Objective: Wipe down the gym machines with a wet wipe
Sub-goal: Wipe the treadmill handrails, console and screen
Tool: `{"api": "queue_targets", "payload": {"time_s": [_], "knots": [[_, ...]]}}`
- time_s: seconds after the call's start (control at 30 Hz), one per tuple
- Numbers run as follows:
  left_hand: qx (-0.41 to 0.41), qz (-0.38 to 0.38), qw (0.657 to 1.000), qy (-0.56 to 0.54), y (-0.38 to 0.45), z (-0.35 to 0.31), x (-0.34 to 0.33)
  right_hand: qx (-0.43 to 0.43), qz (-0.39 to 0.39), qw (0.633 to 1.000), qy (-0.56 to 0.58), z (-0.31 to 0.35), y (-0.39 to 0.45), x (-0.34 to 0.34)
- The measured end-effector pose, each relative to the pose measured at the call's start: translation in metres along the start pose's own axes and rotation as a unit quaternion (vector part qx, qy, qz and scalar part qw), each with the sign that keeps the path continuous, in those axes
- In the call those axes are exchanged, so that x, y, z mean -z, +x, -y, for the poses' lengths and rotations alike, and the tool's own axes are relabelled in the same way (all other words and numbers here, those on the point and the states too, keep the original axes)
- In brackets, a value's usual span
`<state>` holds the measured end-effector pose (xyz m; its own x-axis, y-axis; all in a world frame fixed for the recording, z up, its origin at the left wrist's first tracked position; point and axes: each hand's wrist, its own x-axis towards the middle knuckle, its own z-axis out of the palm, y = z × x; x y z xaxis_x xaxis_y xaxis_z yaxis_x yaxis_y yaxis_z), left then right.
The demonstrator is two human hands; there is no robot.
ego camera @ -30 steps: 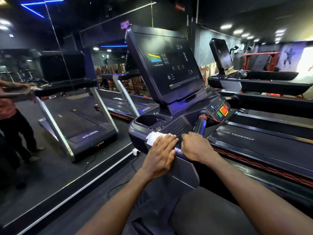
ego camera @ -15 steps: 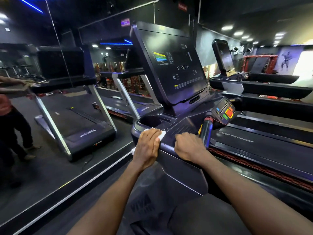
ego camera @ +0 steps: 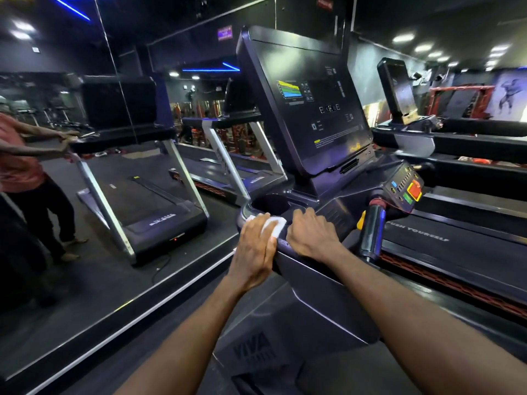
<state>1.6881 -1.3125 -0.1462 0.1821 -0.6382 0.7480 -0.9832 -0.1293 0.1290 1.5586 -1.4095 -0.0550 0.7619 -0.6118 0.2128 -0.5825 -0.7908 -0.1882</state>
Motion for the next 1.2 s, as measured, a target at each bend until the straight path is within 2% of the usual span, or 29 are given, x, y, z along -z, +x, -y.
{"api": "queue_targets", "payload": {"time_s": [0.07, 0.1, 0.2, 0.27, 0.37, 0.53, 0.63, 0.73, 0.83, 0.9, 0.97, 1.0, 1.07, 1.13, 1.17, 1.2], "knots": [[0.099, -0.012, 0.995, -0.017, 0.012, 0.017, 0.002, -0.013, 0.000, 1.000, 0.003, 0.002, 0.007, 0.001], [0.122, -0.011, 0.992, -0.017, 0.018, 0.020, 0.002, -0.020, -0.002, 1.000, 0.008, 0.004, 0.011, 0.001], [0.035, 0.027, 0.999, 0.022, 0.016, 0.011, -0.003, -0.036, -0.005, 0.999, 0.030, 0.011, 0.018, -0.004], [0.044, 0.062, 0.997, 0.025, 0.014, 0.021, -0.004, -0.043, -0.008, 0.998, 0.037, 0.013, 0.021, -0.007], [0.198, 0.072, 0.977, -0.019, 0.029, 0.040, -0.008, -0.050, -0.011, 0.998, 0.043, 0.011, 0.021, -0.010], [0.287, 0.159, 0.942, -0.077, 0.068, 0.056, -0.009, -0.045, -0.016, 0.998, 0.047, 0.010, 0.022, -0.012], [0.367, 0.156, 0.899, -0.180, 0.086, 0.065, 0.000, -0.043, -0.013, 0.998, 0.049, 0.011, 0.022, -0.011], [0.462, 0.091, 0.847, -0.247, 0.086, 0.054, 0.001, -0.042, -0.015, 0.998, 0.055, 0.010, 0.022, -0.010], [0.530, -0.054, 0.794, -0.294, 0.061, 0.029, -0.005, -0.040, -0.016, 0.998, 0.055, 0.010, 0.023, -0.011], [0.517, -0.115, 0.794, -0.300, 0.042, -0.001, -0.012, -0.040, -0.019, 0.998, 0.055, 0.009, 0.024, -0.011], [0.499, -0.146, 0.806, -0.285, 0.033, -0.017, -0.019, -0.039, -0.017, 0.998, 0.053, 0.009, 0.024, -0.011], [0.498, -0.165, 0.799, -0.293, 0.033, -0.019, -0.023, -0.039, -0.014, 0.998, 0.053, 0.009, 0.023, -0.011], [0.520, -0.206, 0.761, -0.329, 0.031, -0.013, -0.029, -0.038, -0.013, 0.998, 0.055, 0.010, 0.022, -0.010], [0.574, -0.215, 0.716, -0.335, 0.028, -0.019, -0.034, -0.039, -0.012, 0.998, 0.057, 0.010, 0.021, -0.009], [0.587, -0.210, 0.707, -0.335, 0.026, -0.030, -0.034, -0.039, -0.011, 0.997, 0.058, 0.010, 0.021, -0.008], [0.583, -0.197, 0.719, -0.323, 0.026, -0.044, -0.033, -0.038, -0.010, 0.997, 0.060, 0.011, 0.021, -0.008]]}}
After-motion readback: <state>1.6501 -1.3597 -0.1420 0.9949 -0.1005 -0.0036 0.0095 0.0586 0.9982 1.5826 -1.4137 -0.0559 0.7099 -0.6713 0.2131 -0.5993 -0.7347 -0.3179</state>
